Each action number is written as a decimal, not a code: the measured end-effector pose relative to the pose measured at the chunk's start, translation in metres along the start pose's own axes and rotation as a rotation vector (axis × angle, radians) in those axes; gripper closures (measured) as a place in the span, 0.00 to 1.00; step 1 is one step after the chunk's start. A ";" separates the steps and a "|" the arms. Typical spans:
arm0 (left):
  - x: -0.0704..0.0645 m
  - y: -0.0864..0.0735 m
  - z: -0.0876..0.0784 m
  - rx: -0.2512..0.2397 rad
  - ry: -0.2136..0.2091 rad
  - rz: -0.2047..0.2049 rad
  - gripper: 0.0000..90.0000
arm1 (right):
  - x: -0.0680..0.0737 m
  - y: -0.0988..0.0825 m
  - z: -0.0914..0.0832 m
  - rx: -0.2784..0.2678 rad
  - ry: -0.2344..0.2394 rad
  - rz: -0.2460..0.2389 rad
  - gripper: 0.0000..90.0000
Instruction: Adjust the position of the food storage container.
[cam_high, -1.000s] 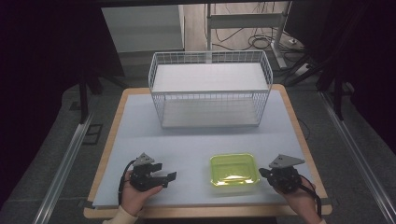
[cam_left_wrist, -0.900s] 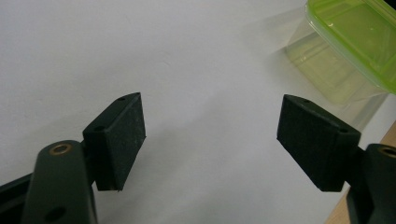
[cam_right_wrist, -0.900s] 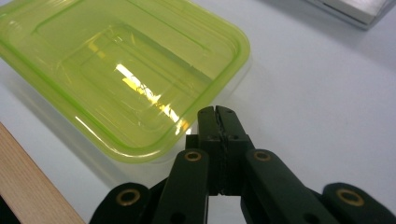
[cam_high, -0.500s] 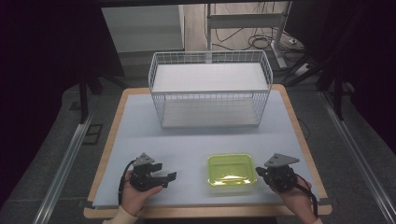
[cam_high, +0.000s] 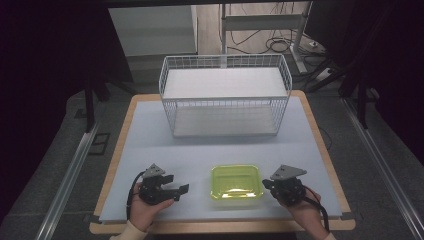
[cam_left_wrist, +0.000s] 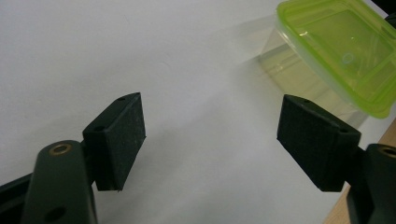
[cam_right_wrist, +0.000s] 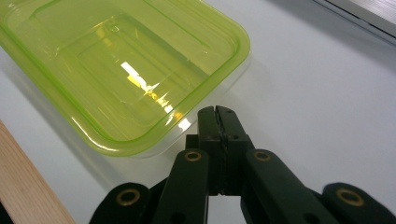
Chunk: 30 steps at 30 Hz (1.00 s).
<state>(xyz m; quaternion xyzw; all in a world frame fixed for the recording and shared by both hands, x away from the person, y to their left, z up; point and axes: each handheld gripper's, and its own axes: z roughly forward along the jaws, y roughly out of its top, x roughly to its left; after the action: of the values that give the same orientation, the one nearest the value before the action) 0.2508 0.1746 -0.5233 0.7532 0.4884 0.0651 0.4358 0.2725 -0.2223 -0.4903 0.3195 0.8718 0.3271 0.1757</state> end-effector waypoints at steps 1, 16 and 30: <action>0.000 0.000 0.000 -0.001 0.000 -0.001 0.26 | 0.002 0.002 0.002 -0.001 0.003 -0.002 1.00; 0.001 0.000 0.000 -0.001 0.001 -0.002 0.26 | 0.017 0.013 0.014 -0.018 0.046 -0.031 1.00; 0.002 0.005 -0.007 -0.026 -0.059 -0.057 0.29 | -0.022 0.000 -0.002 -0.185 0.219 0.207 0.75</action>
<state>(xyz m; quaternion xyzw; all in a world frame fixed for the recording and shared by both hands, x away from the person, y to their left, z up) 0.2515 0.1800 -0.5162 0.7347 0.4958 0.0368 0.4616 0.2878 -0.2382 -0.4869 0.3526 0.8144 0.4550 0.0738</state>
